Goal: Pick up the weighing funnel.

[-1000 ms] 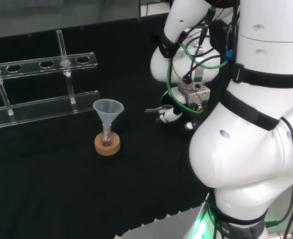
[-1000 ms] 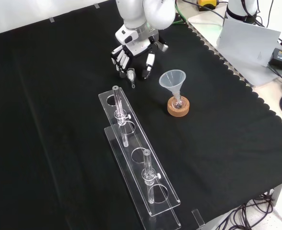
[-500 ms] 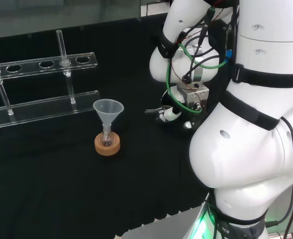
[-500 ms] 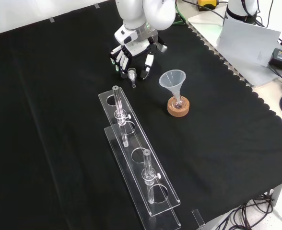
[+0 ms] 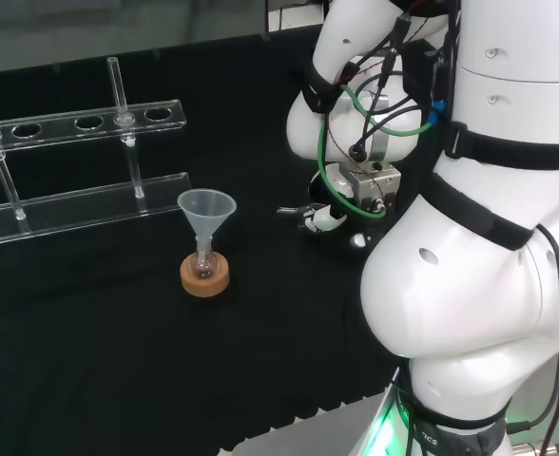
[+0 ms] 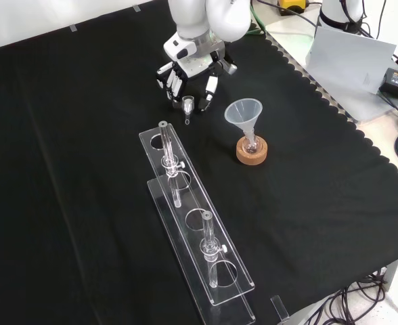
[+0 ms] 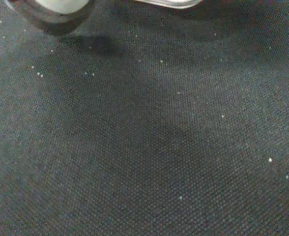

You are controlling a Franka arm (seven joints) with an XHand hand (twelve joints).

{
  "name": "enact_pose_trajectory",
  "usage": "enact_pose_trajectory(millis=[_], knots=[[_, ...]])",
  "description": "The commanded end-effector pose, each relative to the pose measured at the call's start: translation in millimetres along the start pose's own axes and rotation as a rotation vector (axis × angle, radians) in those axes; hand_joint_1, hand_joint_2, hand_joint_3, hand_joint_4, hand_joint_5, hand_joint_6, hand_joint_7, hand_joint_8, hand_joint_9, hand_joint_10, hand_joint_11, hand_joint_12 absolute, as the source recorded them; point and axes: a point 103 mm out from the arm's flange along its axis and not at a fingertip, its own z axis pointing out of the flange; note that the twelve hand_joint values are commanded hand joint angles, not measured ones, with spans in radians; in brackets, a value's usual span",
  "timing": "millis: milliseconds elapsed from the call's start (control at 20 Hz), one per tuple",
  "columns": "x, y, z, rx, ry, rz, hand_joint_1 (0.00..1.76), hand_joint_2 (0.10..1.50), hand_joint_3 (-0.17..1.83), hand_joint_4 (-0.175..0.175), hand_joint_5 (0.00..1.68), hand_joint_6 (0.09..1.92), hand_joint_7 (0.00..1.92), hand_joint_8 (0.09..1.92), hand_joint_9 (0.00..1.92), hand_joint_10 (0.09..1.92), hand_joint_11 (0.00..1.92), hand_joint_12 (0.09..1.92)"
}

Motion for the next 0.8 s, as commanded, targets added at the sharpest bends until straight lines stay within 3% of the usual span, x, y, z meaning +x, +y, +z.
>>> enact_pose_trajectory(millis=[50, 800], knots=[[-0.2, -1.6, -3.3, -0.054, 0.010, -0.008, 0.84, 0.70, 0.30, 0.090, 0.91, 0.43, 1.07, 0.37, 0.88, 0.42, 0.00, 1.55], [2.2, -1.3, 1.7, -0.044, 0.005, -0.014, 0.91, 0.58, 0.51, 0.092, 0.96, 0.50, 1.10, 0.40, 0.98, 0.38, 0.10, 1.54]])
